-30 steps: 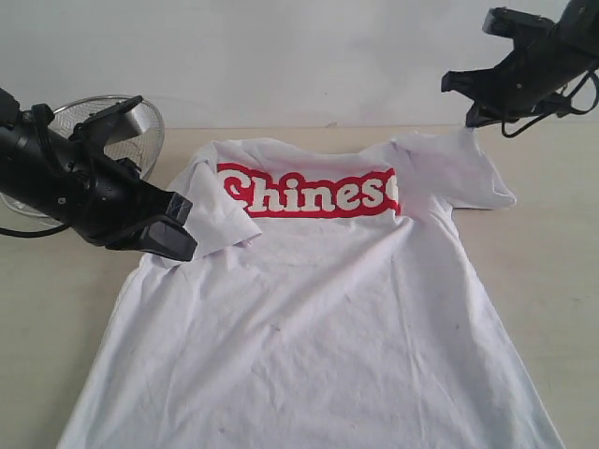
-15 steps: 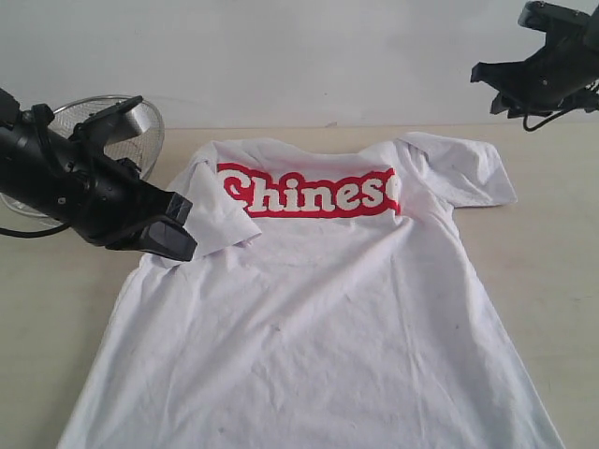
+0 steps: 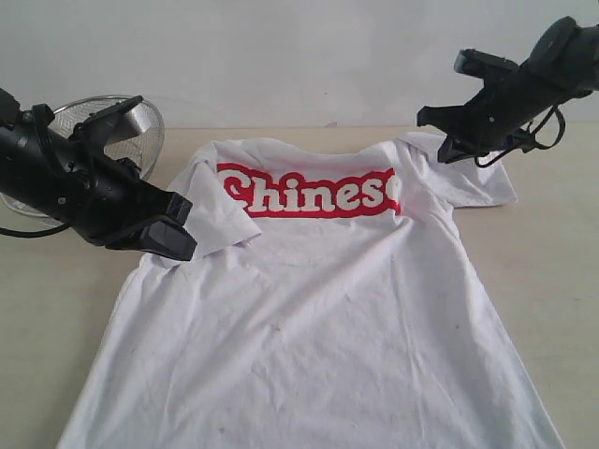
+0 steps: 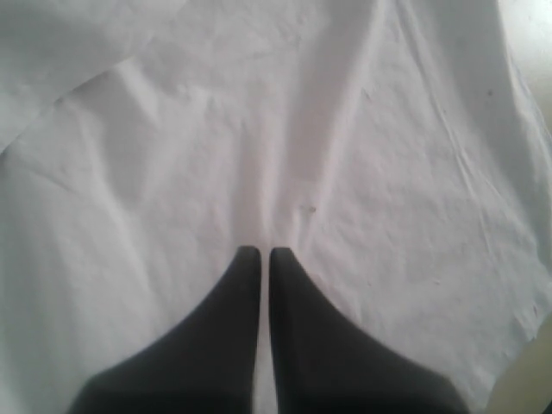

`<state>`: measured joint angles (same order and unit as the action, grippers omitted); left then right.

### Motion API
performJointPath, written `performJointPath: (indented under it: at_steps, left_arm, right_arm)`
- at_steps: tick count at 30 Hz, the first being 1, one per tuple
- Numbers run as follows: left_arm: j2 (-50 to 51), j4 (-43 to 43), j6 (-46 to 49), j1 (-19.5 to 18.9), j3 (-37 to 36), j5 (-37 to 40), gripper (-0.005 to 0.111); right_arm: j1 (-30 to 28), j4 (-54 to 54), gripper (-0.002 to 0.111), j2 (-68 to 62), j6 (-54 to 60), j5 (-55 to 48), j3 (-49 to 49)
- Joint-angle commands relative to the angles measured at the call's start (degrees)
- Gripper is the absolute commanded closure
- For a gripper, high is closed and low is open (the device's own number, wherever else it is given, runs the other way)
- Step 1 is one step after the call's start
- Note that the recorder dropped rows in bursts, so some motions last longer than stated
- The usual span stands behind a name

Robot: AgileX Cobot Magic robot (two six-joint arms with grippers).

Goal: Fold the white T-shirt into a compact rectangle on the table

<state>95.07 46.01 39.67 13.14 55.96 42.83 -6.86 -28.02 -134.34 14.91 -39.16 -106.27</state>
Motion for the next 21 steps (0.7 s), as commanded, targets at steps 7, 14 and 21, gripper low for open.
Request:
performJointPath:
  at_steps: [7,14,21]
  left_arm:
    - [0.30,-0.01,0.43,0.07,0.33,0.61,0.102]
    - [0.30,-0.01,0.43,0.07,0.33,0.61,0.102]
    - [0.30,-0.22,0.43,0.07,0.33,0.39,0.102]
  right_arm:
    - [-1.42,2.52,0.108,-4.22,-4.46,4.28,0.20]
    - [-6.01,3.82,0.108,-5.43,-5.78,2.61,0.21]
    - [-7.54,4.31,0.108,-5.43,-5.40,2.45,0.21]
